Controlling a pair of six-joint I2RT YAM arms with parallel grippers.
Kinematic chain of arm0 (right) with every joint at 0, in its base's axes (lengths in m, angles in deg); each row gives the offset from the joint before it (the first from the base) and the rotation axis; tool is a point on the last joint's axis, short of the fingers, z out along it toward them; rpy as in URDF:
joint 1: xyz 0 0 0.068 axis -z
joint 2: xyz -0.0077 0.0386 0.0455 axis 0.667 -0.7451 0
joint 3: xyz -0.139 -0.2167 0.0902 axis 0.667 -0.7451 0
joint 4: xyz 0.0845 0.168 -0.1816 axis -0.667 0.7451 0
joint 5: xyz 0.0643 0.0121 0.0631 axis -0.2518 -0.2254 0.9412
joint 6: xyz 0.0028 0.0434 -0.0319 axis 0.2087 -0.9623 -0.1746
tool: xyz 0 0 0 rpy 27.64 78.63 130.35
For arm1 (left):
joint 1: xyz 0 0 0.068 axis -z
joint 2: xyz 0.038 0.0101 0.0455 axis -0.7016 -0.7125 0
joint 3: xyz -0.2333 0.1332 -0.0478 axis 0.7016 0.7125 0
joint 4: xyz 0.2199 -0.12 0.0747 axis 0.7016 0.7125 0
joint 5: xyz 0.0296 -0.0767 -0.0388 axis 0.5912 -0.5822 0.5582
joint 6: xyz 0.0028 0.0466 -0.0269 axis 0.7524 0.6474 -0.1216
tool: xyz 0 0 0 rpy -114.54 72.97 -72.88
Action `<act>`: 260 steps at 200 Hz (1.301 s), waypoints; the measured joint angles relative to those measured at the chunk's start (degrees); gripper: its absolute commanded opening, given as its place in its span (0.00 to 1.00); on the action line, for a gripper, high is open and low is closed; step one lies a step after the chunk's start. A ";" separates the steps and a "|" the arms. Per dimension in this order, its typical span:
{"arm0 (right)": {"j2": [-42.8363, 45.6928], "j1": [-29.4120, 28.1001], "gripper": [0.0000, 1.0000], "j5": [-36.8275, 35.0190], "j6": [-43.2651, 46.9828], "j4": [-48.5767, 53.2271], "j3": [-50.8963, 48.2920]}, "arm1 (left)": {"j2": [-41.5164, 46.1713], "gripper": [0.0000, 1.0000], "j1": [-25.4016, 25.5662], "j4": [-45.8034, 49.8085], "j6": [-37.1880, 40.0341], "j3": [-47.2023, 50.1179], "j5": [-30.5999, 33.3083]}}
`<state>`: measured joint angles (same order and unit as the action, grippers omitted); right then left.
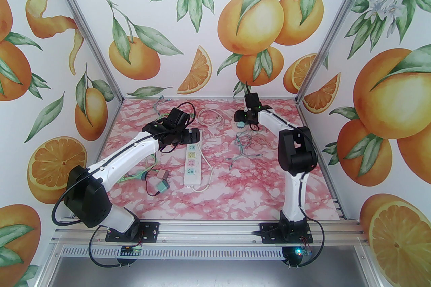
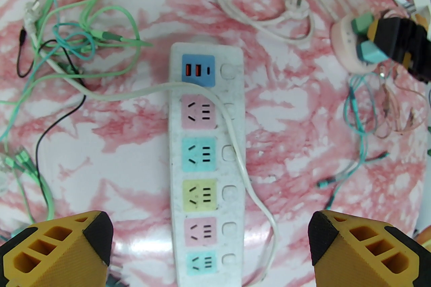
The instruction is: Pull the plug off the socket
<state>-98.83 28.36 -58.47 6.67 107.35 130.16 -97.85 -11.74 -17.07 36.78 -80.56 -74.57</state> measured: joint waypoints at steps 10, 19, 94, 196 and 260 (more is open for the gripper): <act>1.81 -0.87 0.69 0.11 -0.02 -0.07 -2.45 | 0.37 1.00 0.00 -0.04 0.00 0.44 -0.17; 3.13 -1.60 0.69 0.24 -0.04 -0.33 -4.37 | 0.66 1.00 0.00 -0.09 0.00 0.85 -0.33; 9.16 -7.63 0.69 1.49 0.70 -2.19 -12.83 | 1.25 1.00 0.00 -0.28 0.07 2.01 -1.20; 13.20 -12.74 0.80 3.26 1.05 -1.20 -17.46 | 4.57 1.00 0.00 -1.49 0.00 4.96 -1.01; 18.60 -12.76 1.00 4.57 -0.59 2.16 -17.57 | 3.41 1.00 0.00 -4.85 0.90 5.11 -3.58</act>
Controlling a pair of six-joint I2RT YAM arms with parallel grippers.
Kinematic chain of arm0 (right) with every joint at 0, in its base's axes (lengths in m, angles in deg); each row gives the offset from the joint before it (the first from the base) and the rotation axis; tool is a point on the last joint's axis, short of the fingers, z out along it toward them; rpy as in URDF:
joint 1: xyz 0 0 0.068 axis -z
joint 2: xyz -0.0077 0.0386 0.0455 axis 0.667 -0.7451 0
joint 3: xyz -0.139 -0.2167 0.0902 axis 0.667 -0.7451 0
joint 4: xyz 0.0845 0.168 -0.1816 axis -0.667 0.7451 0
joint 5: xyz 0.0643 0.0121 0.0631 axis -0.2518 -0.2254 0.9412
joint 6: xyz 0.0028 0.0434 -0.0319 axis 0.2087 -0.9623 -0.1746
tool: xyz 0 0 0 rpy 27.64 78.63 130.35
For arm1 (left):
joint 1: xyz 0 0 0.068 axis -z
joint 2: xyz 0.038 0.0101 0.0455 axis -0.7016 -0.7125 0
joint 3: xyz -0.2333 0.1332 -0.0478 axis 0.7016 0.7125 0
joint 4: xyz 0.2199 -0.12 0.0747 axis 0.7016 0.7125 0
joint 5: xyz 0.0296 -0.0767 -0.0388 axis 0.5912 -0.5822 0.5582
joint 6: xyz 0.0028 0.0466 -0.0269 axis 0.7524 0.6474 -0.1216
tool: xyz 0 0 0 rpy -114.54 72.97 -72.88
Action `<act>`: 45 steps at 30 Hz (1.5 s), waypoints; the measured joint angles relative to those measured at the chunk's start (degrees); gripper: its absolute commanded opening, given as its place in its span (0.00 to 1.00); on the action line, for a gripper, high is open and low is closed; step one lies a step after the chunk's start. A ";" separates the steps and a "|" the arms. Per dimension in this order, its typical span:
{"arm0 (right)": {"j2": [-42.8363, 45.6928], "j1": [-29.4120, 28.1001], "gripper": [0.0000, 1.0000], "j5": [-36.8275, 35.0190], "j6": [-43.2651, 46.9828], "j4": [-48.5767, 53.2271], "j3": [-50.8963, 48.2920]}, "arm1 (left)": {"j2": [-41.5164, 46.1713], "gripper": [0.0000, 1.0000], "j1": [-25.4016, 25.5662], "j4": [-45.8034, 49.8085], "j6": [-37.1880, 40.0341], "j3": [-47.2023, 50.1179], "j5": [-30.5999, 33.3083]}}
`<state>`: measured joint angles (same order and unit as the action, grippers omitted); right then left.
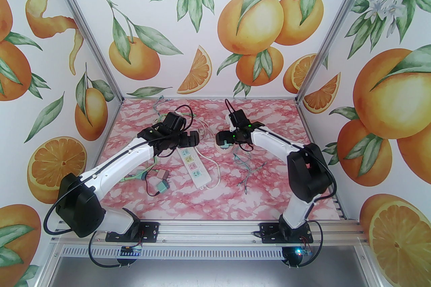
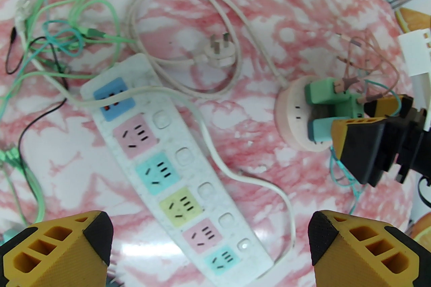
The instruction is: Pull the plug off the socket
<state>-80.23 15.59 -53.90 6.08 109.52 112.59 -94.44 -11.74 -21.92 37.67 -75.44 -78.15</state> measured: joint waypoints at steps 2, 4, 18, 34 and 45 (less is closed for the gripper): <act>2.91 0.00 1.00 -0.02 -0.59 -0.04 -0.68 | -0.94 1.00 0.00 -0.83 0.52 -0.02 -1.03; 5.81 0.00 1.00 -0.02 -1.20 -0.04 -1.88 | -2.03 0.99 0.07 -1.53 0.87 -0.04 -1.92; 18.56 7.91 0.91 6.84 -9.57 -4.63 -20.13 | -12.20 0.85 7.19 -3.39 0.61 -5.95 -2.19; 18.99 19.74 0.78 17.62 -18.67 -16.44 -26.16 | -32.33 0.69 18.45 -2.43 -3.50 -23.89 6.34; 18.99 19.74 0.77 19.28 -21.09 -18.67 -27.12 | -40.35 0.65 18.58 2.14 -4.66 -33.77 12.11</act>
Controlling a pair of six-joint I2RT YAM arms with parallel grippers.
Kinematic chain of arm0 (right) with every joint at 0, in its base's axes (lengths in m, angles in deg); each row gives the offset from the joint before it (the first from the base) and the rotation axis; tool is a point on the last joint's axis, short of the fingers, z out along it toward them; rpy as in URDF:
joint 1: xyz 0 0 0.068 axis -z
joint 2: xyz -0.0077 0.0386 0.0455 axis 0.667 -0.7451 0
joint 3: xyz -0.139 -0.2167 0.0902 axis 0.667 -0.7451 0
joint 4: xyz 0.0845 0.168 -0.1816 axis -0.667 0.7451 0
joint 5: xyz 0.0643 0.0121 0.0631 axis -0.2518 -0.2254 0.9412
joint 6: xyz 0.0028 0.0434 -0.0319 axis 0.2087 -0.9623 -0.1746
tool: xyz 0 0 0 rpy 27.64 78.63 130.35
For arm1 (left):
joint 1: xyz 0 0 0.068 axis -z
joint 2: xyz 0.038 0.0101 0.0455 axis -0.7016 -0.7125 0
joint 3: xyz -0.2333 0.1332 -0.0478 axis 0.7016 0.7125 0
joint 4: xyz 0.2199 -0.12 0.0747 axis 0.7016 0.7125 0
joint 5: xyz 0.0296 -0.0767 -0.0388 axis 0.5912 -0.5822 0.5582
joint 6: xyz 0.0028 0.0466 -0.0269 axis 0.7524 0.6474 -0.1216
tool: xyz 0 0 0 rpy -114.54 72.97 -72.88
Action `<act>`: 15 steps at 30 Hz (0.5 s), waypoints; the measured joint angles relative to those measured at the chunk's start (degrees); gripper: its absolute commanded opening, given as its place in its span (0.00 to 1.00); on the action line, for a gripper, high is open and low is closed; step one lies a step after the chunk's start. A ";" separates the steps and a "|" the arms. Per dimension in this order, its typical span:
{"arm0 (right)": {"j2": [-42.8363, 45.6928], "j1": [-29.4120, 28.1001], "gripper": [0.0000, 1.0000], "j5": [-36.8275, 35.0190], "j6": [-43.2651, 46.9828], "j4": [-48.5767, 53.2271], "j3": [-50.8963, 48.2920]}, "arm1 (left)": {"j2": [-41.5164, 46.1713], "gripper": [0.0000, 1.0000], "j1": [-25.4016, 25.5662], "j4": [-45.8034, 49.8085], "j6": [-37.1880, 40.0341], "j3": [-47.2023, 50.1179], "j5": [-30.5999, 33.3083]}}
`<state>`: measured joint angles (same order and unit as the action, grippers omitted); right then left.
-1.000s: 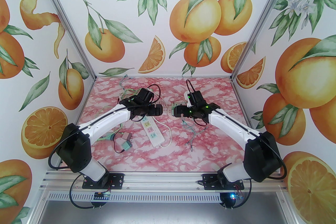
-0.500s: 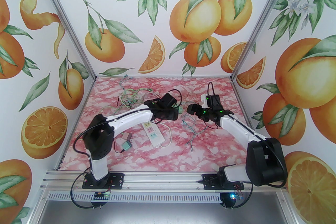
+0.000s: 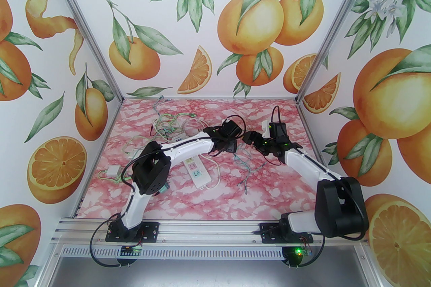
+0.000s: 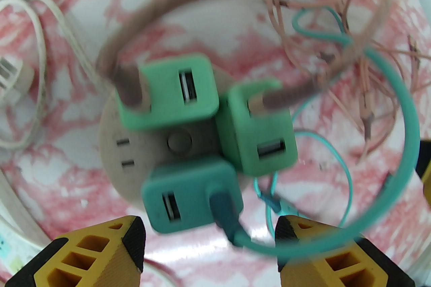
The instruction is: Pull the plug off the socket
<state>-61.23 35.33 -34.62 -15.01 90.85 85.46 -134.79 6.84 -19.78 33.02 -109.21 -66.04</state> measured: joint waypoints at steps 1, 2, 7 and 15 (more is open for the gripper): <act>0.00 0.00 0.77 0.02 -0.11 -0.04 -0.02 | -0.17 0.64 0.00 0.63 -0.11 -0.37 0.26; 0.02 0.00 0.77 0.07 -0.31 -0.11 -0.02 | -0.61 0.64 -0.02 1.18 -0.11 -0.98 0.66; 0.13 0.00 0.77 0.39 -0.90 -1.01 -0.37 | -3.93 0.61 -0.76 1.88 0.00 -3.80 0.98; 0.66 0.00 0.76 0.48 -1.20 -1.05 -1.70 | -5.95 0.52 -1.88 2.08 1.44 -4.83 0.98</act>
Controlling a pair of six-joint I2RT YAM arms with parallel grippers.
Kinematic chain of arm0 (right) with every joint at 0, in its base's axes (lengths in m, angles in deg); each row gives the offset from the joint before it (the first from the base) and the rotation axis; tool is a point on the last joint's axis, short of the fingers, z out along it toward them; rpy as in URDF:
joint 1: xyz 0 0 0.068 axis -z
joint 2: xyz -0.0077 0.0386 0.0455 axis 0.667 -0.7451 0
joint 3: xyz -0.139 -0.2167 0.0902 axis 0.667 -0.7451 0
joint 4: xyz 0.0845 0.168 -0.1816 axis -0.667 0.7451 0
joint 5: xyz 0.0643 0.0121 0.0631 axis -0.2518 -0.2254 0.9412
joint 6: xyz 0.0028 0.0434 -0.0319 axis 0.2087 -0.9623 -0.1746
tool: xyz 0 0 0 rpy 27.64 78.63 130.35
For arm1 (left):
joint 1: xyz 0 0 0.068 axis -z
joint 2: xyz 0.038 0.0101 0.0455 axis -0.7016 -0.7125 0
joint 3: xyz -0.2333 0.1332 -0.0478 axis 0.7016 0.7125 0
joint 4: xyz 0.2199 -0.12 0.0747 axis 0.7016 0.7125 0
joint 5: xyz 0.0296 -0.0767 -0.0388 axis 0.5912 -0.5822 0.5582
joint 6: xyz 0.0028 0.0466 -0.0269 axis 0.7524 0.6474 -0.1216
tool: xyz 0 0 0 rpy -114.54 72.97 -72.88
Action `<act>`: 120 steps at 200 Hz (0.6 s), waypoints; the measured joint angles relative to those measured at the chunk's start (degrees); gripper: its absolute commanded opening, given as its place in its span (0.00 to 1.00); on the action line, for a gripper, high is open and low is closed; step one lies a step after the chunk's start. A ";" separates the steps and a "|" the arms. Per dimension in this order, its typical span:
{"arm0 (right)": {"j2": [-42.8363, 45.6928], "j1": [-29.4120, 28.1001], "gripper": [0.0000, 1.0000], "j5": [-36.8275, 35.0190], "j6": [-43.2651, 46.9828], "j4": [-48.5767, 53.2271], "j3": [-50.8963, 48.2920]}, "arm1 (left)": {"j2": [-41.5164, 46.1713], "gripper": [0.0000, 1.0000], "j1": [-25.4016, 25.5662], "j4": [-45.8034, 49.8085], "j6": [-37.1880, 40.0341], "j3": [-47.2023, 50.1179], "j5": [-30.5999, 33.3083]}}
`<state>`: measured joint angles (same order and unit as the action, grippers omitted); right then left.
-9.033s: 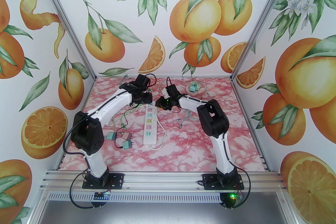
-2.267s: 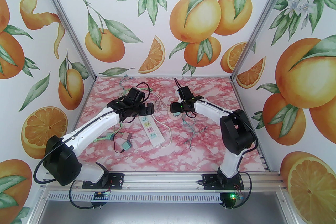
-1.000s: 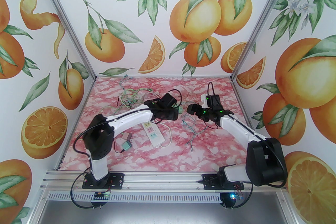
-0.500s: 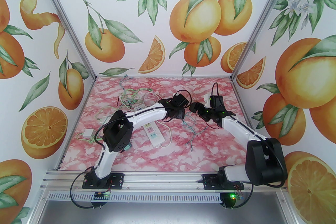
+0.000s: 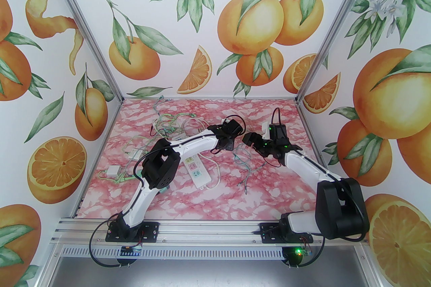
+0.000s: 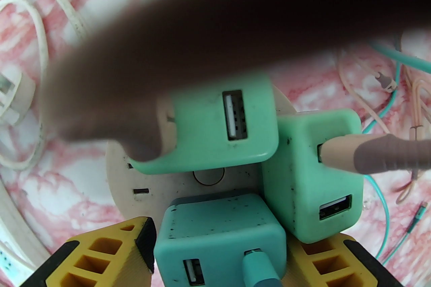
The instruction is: Pull the plug off the socket
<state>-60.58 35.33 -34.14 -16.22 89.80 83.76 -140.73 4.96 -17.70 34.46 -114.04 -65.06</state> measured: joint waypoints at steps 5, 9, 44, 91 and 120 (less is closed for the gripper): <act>0.00 -0.02 0.76 0.02 0.02 0.00 -0.07 | -0.02 0.51 -0.02 0.00 0.02 -0.02 0.02; 0.00 -0.02 0.76 0.11 0.02 0.00 -0.13 | -0.02 0.49 -0.07 0.00 0.09 -0.04 -0.02; 0.00 -0.44 0.76 0.39 -0.15 0.00 -0.22 | -0.02 0.37 -0.24 -0.11 1.68 -0.13 0.07; 0.00 -1.70 0.76 0.35 -0.13 0.00 -0.22 | 0.04 0.36 -0.39 -0.31 3.23 0.02 -0.15; 0.00 -2.97 0.76 0.35 -0.15 -0.02 -0.22 | 2.23 0.34 -0.50 -3.63 4.68 4.22 -0.70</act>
<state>-60.58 32.36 -33.79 -16.37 89.78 83.54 -138.50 4.46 -21.33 39.14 -109.82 -65.76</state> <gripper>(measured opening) 0.758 0.407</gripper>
